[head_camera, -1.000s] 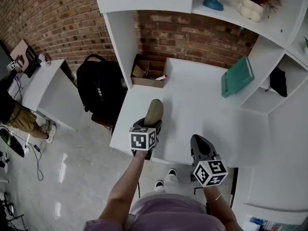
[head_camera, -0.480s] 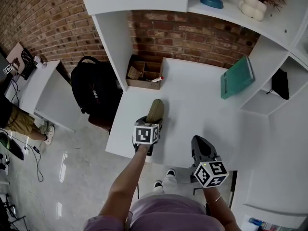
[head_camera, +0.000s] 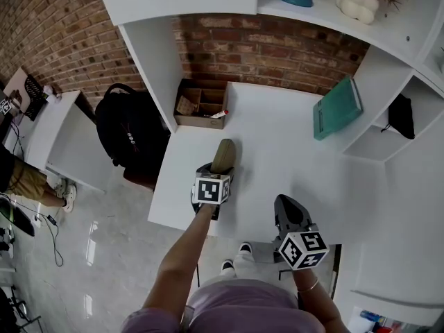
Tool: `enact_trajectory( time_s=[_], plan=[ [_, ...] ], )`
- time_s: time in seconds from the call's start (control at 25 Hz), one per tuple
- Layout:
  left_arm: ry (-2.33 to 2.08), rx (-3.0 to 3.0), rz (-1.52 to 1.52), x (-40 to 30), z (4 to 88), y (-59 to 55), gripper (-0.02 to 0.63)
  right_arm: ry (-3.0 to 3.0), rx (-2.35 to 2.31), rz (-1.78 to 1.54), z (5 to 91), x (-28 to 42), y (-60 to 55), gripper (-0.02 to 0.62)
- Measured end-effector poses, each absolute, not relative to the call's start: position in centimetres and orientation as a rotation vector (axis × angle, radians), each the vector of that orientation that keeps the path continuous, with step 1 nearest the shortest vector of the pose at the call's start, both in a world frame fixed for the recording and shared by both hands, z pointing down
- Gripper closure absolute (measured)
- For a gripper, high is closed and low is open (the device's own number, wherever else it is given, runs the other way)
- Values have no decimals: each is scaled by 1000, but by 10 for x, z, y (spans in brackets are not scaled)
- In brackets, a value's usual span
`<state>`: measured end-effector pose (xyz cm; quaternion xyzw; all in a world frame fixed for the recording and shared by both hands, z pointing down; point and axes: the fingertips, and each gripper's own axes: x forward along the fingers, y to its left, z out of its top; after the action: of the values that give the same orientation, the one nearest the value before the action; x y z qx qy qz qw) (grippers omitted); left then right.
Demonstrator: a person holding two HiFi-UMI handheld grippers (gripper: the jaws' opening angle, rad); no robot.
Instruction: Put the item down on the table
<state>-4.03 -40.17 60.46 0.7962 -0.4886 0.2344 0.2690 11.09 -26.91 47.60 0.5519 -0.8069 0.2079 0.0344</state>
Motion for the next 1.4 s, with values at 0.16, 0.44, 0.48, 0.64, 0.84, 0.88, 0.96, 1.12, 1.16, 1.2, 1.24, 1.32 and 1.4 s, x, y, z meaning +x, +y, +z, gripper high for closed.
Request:
enact_trajectory(
  time_s=[0.16, 0.44, 0.48, 0.64, 0.84, 0.88, 0.96, 1.12, 1.16, 1.2, 1.24, 1.32, 1.4],
  plan=[
    [-1313, 2145, 658, -38, 610, -401, 334, -2480, 1699, 646, 477, 114, -269, 594],
    [-1315, 2148, 682, -36, 613, -401, 334, -2490, 1687, 654, 478, 113, -267, 594],
    [-1314, 2146, 682, -36, 613, -401, 334, -2491, 1684, 654, 478, 113, -267, 594],
    [-1306, 2133, 680, -37, 613, -400, 333, -2495, 1674, 654, 477, 112, -265, 594],
    [-1315, 2118, 664, -39, 613, -397, 328, -2501, 1666, 660, 478, 111, -263, 594],
    [-1319, 2117, 658, -40, 612, -396, 327, -2504, 1665, 664, 478, 111, -263, 594],
    [-1328, 2117, 640, -42, 609, -395, 314, -2513, 1662, 670, 477, 109, -263, 594],
    [-1352, 2124, 610, -49, 599, -390, 301, -2526, 1648, 669, 475, 105, -263, 594],
    [-1361, 2126, 599, -51, 596, -388, 299, -2529, 1642, 669, 475, 104, -263, 594],
    [-1370, 2128, 587, -53, 592, -386, 299, -2532, 1637, 668, 475, 103, -263, 594],
    [-1377, 2131, 575, -55, 588, -384, 299, -2534, 1631, 667, 475, 102, -262, 594],
    [-1388, 2140, 550, -59, 580, -379, 299, -2539, 1621, 664, 474, 100, -261, 594],
    [-1394, 2152, 527, -63, 571, -374, 299, -2545, 1612, 660, 474, 97, -261, 594]
  ],
)
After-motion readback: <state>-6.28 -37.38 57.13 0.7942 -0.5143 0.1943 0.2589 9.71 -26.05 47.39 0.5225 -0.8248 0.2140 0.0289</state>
